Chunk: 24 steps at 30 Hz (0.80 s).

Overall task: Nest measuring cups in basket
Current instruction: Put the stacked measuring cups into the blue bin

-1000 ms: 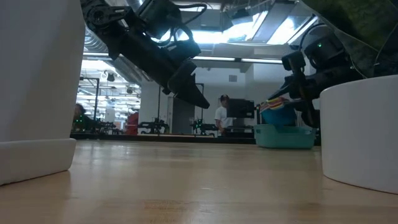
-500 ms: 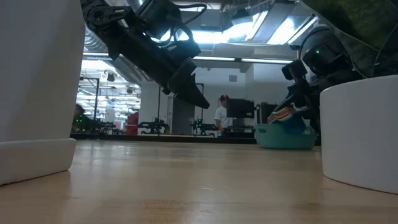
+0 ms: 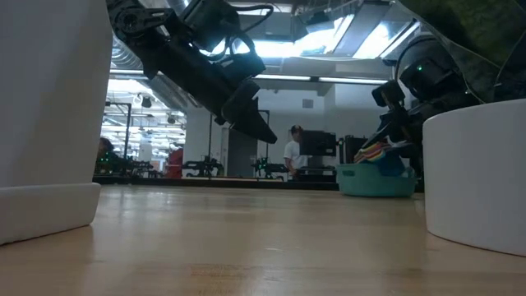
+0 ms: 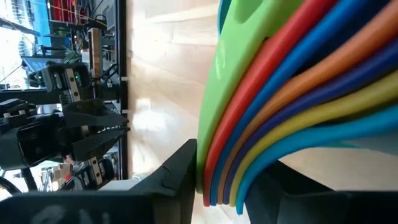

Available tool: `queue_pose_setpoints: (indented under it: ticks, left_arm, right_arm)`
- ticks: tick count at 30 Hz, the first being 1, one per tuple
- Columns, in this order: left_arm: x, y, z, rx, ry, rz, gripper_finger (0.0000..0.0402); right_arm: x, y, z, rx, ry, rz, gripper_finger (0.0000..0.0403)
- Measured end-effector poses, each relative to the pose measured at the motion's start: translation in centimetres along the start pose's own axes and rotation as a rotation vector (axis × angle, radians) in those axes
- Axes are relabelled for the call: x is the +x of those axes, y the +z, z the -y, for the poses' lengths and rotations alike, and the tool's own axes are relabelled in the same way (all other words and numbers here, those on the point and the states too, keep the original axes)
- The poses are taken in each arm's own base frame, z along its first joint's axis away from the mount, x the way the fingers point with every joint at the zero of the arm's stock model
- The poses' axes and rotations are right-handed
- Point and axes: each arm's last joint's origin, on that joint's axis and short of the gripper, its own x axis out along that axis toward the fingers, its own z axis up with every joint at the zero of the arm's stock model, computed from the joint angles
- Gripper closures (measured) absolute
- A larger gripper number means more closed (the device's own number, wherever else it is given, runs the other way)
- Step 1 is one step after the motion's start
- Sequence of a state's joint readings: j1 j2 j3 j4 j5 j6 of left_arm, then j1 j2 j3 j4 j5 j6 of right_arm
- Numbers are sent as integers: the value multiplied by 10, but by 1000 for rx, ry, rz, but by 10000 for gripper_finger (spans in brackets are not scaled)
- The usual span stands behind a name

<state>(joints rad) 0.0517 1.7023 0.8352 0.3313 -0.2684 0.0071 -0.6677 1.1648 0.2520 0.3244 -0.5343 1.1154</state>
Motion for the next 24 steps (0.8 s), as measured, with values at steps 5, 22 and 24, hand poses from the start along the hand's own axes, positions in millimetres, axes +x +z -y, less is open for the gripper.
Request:
queue_pose_setpoints:
  ticks: [5,22,24]
  left_arm:
    - [0,0,0,0,0,0,370]
    - [0,0,0,0,0,0,370]
    - [0,0,0,0,0,0,370]
  right_arm:
    - [0,0,0,-3,-1,2,270]
    - [0,-1,-1,6,19,-37,230]
    - [0,-1,-1,9,25,-49,230]
